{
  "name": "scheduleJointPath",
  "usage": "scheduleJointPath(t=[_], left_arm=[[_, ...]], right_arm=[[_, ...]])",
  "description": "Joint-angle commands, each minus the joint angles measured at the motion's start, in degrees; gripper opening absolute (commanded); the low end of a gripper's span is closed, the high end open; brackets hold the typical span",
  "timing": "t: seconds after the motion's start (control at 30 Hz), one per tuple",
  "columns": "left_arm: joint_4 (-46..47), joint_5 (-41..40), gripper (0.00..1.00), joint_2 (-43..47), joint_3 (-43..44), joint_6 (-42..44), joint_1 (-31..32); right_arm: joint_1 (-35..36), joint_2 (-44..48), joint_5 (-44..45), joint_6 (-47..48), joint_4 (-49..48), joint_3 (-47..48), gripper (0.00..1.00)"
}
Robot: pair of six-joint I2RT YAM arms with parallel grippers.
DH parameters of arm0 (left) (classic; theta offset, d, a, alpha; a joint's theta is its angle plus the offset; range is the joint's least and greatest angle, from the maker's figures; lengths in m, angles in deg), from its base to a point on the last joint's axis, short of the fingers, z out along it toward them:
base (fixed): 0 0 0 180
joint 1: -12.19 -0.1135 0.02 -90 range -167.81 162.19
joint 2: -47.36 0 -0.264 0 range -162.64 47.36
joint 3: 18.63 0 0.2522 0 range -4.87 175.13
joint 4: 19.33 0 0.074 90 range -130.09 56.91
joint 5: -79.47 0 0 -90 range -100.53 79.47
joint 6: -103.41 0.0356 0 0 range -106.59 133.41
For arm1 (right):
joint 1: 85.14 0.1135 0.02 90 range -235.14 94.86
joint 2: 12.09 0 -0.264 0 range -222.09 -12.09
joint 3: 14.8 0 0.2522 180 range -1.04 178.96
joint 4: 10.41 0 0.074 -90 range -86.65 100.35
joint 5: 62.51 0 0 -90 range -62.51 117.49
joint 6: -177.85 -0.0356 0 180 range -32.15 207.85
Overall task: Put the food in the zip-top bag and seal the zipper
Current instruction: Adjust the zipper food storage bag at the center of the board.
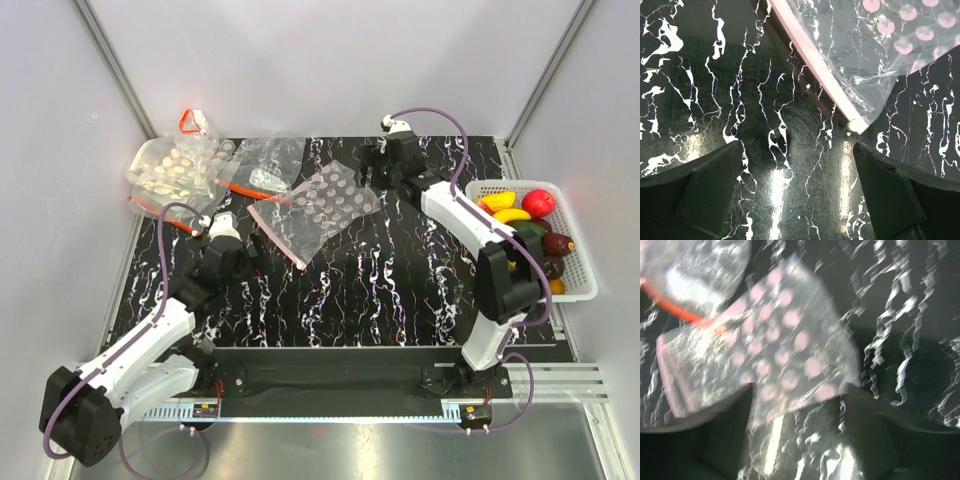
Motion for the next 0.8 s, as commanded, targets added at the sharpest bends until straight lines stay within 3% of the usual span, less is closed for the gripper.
scheduleJointPath(t=[0.0,0.13,0.27,0.33,0.4,0.53,0.77], left_arm=[[2.77,-0.66,0.99,1.30,0.36,0.67,-0.14],[1.99,-5.14,0.99,2.88,-0.26,-1.79,-0.49],[2.16,-1.57,0.99,4.64,-1.83,-2.32,-6.45],[4.18,4.04,0.99,5.34,-3.33,-3.63,-10.94],[6.20,7.75,0.99,4.73,-5.35,-4.69,-14.10],[9.71,18.89,0.99,3.32,-8.16,-5.75,-23.15],[13.94,24.20,0.99,6.92,-12.65,-5.84,-30.81]], right_arm=[[2.01,8.29,-10.36,1.20,-5.20,-7.06,0.73],[7.63,10.32,-13.40,6.37,-6.73,-13.65,0.59],[13.96,7.44,-15.16,11.04,-7.79,-14.55,0.59],[16.51,4.45,-14.28,13.50,-6.82,-12.46,0.62],[19.59,2.25,-11.56,14.39,-5.85,-10.60,0.71],[21.53,-4.51,-11.11,14.39,-4.80,-4.64,0.74],[24.43,-13.84,-8.04,17.82,-1.63,4.87,0.84]])
